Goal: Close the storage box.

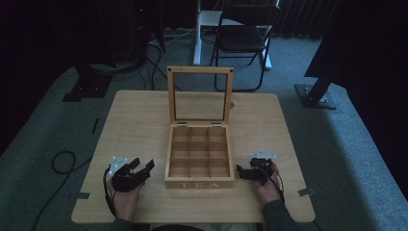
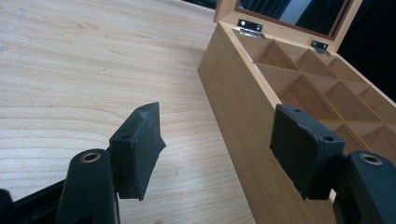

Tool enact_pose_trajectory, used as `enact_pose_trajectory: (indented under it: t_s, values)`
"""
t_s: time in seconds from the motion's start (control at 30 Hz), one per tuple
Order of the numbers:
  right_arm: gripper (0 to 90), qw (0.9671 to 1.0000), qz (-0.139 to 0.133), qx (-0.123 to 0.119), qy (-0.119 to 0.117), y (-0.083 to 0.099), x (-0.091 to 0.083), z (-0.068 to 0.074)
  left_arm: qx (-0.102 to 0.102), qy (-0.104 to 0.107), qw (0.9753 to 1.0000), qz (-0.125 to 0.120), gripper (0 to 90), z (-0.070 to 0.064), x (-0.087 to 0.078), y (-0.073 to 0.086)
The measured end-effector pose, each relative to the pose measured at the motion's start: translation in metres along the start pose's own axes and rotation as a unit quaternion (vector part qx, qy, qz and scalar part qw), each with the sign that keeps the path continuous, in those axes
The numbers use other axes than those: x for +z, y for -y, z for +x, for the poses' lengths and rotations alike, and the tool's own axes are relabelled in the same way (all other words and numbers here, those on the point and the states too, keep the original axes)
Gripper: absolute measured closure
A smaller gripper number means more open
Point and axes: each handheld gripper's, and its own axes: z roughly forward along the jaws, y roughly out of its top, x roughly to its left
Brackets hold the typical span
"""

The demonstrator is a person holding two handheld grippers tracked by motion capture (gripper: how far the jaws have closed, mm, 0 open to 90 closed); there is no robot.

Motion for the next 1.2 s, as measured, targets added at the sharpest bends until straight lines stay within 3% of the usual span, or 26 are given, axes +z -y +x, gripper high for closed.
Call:
enact_pose_trajectory:
  t_s: [0.13,0.2,0.33,0.43,0.57,0.77,0.97,1.2]
  values:
    - [11.6,1.0000,0.000,0.001,0.001,0.000,0.000,0.000,-0.006,0.001,1.0000,0.002,34.8,0.000,0.000,0.000]
    - [11.6,1.0000,0.000,0.001,0.001,0.000,0.000,0.000,-0.022,0.009,0.9997,0.004,35.6,0.002,-0.001,-0.001]
    - [11.6,1.0000,0.000,0.003,0.002,0.000,0.000,0.001,-0.034,0.009,0.9993,0.011,35.7,0.004,0.000,-0.002]
    - [11.6,1.0000,0.000,0.004,0.003,0.000,0.000,0.001,-0.036,0.005,0.9993,0.014,35.6,0.004,0.000,-0.002]
    - [11.6,1.0000,0.000,0.004,0.004,0.000,0.000,0.001,-0.037,-0.016,0.9992,0.004,32.3,0.005,-0.002,-0.005]
    - [11.6,1.0000,0.000,0.004,0.004,0.000,0.000,0.001,-0.038,-0.016,0.9991,-0.001,34.9,0.006,-0.003,-0.008]
    - [11.7,1.0000,0.000,0.004,0.004,0.000,0.000,0.001,0.000,0.006,0.9998,0.021,38.7,-0.003,0.004,-0.012]
    - [11.7,1.0000,-0.001,0.005,0.004,0.000,0.000,0.001,0.019,0.019,0.9994,0.022,38.7,-0.010,0.004,-0.020]
